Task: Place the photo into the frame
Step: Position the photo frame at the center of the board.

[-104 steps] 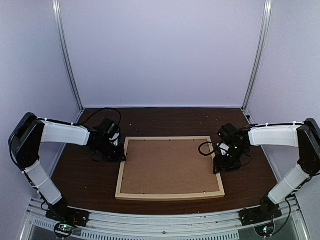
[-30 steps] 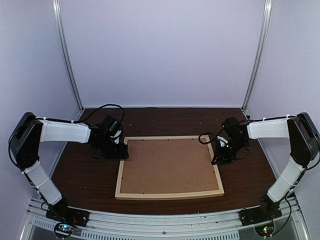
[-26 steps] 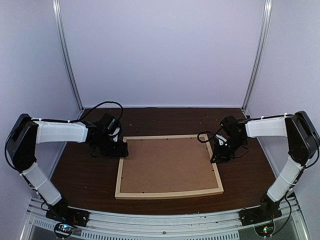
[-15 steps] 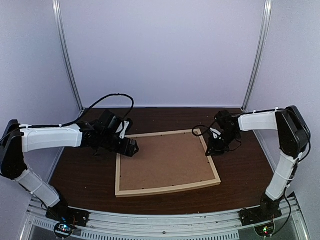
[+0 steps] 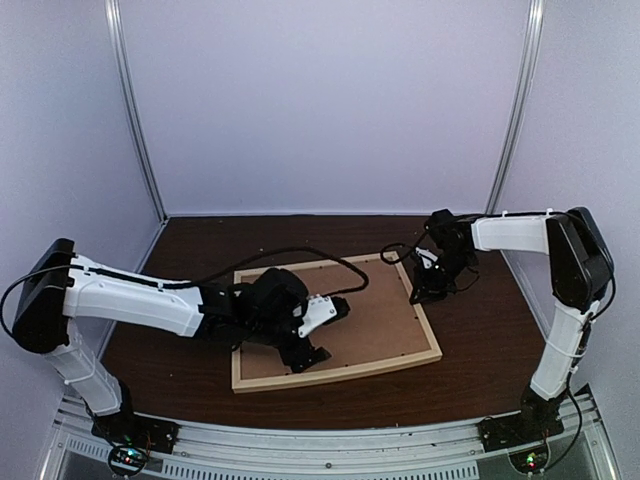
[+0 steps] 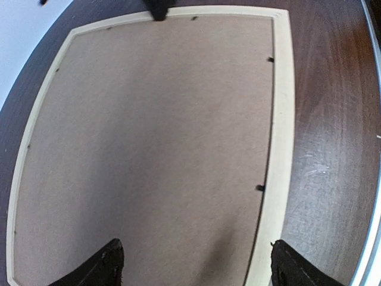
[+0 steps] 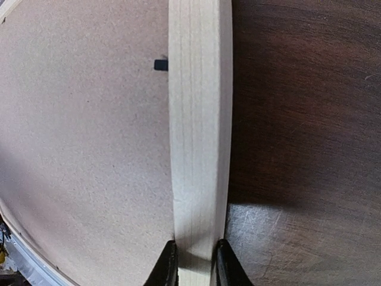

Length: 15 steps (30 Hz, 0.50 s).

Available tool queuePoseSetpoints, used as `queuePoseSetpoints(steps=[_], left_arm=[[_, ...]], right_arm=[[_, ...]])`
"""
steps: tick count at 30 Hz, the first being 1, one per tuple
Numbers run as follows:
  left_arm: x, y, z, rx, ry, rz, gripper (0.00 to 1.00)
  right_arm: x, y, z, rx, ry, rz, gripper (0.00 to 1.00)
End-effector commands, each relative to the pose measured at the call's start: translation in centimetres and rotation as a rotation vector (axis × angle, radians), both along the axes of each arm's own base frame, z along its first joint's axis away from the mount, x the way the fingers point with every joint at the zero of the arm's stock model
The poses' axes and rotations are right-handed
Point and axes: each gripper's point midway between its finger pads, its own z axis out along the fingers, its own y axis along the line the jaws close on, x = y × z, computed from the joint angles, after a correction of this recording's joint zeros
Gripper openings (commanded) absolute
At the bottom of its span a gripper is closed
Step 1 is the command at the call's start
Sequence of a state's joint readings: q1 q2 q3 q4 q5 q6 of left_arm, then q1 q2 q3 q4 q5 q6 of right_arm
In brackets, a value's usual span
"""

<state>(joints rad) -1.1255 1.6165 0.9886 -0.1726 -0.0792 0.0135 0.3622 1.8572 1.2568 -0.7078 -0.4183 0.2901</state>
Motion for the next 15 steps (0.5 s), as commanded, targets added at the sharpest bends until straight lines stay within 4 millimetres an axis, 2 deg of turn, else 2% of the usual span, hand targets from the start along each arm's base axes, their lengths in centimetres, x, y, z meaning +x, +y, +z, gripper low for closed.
queuePoseSetpoints(steps=[1, 10, 15], left_arm=[[-1.1, -4.0, 0.7, 0.024, -0.191, -0.158, 0.86], [-4.1, -7.8, -2.7, 0.161, -0.334, -0.317, 0.89], [-3.7, -8.7, -4.1, 0.208, -0.391, -0.308, 0.88]], right_arm=[[1.1, 1.7, 3.4, 0.101, -0.033, 0.005, 0.00], [-0.1, 2.0, 5.0, 0.133, 0.004, 0.038, 0.00], [-0.9, 2.3, 5.4, 0.155, 0.034, 0.051, 0.00]])
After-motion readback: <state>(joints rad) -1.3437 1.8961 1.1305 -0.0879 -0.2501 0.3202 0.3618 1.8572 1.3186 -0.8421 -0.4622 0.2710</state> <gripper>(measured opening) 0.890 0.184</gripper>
